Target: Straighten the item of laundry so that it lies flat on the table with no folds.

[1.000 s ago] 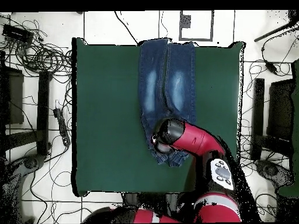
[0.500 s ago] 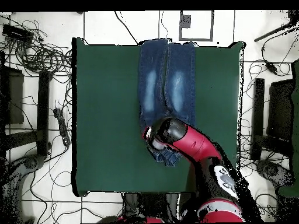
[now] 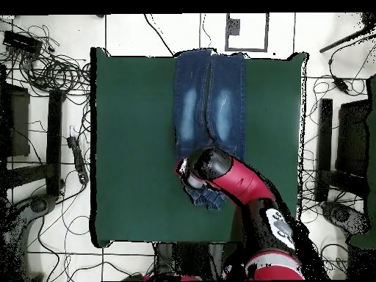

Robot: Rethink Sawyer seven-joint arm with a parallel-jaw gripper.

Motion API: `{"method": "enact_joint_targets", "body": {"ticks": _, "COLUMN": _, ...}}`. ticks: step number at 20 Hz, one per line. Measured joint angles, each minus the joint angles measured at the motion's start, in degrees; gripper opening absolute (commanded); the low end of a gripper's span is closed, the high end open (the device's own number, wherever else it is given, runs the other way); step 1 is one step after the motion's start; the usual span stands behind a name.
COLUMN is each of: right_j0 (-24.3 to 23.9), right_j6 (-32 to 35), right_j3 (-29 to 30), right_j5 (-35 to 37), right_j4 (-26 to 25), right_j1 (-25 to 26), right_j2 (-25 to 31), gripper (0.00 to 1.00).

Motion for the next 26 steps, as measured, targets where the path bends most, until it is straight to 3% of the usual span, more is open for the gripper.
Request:
{"method": "enact_joint_targets", "body": {"ticks": 6, "right_j0": 1.3, "right_j6": 0.0, "right_j3": 0.0, "right_j5": 0.0, "right_j4": -0.1, "right_j1": 0.0, "right_j2": -0.4, "gripper": 1.0}}
{"method": "enact_joint_targets", "body": {"ticks": 12, "right_j0": 4.2, "right_j6": 0.0, "right_j3": -1.0, "right_j5": 0.8, "right_j4": -3.8, "right_j1": 0.0, "right_j2": -3.3, "gripper": 1.0}}
{"method": "enact_joint_targets", "body": {"ticks": 26, "right_j0": 9.2, "right_j6": 0.0, "right_j3": -9.8, "right_j5": 18.8, "right_j4": -15.6, "right_j1": -0.4, "right_j2": -13.2, "gripper": 1.0}}
